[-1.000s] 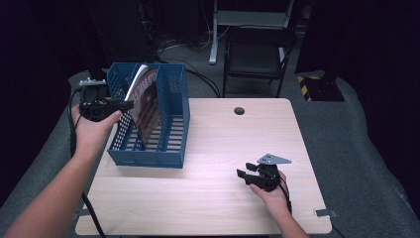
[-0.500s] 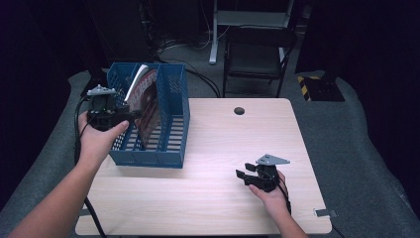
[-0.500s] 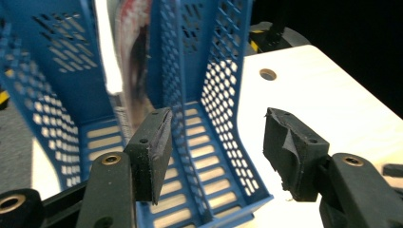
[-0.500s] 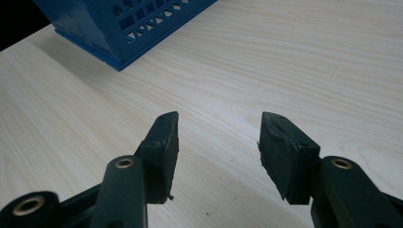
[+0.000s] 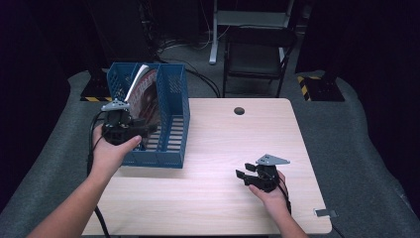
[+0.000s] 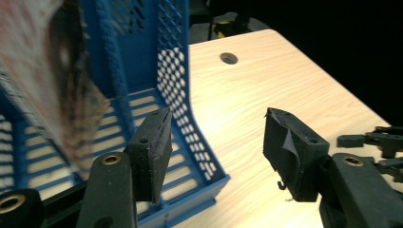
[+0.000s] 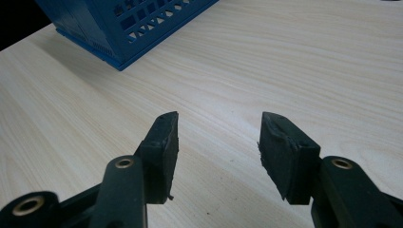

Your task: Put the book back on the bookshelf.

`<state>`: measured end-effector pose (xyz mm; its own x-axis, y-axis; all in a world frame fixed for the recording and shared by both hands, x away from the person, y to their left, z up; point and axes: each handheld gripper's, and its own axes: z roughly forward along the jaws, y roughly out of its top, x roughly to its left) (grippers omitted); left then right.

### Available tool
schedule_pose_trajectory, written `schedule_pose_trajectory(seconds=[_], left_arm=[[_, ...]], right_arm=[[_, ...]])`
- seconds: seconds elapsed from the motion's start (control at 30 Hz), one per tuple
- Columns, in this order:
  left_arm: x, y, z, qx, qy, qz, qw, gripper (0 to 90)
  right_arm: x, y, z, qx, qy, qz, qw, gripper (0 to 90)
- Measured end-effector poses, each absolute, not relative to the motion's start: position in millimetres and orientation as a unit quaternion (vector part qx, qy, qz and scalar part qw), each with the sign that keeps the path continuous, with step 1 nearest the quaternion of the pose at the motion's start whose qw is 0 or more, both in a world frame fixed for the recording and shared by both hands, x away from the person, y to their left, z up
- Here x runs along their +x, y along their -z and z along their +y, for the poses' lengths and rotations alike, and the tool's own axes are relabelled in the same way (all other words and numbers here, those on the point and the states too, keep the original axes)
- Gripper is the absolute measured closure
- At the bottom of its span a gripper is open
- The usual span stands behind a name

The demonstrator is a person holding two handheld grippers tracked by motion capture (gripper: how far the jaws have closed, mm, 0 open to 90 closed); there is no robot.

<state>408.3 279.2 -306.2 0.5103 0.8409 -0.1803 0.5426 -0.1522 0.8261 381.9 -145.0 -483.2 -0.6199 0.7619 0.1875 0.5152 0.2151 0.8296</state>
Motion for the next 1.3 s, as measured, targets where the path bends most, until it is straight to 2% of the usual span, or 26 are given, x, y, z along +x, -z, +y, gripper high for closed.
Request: schedule_pose_trajectory(seconds=[0.57, 0.7, 0.9, 1.3], left_arm=[[380.0, 373.2, 237.7, 0.777, -0.123, 0.423, 0.45, 43.0], [372.5, 388.2, 233.9, 0.788, -0.107, 0.402, 0.454, 43.0], [363.8, 408.4, 234.3, 0.785, -0.097, 0.405, 0.459, 42.7], [359.1, 442.6, 235.9, 0.79, -0.104, 0.404, 0.448, 41.8]], right_arm=[[381.3, 482.1, -146.4, 0.416, -0.47, 0.767, 0.132, 47.8], [380.9, 481.4, -147.0, 0.418, -0.472, 0.765, 0.133, 47.8], [381.1, 481.6, -147.3, 0.417, -0.47, 0.767, 0.133, 47.8], [381.3, 482.4, -146.6, 0.418, -0.469, 0.767, 0.133, 47.8]])
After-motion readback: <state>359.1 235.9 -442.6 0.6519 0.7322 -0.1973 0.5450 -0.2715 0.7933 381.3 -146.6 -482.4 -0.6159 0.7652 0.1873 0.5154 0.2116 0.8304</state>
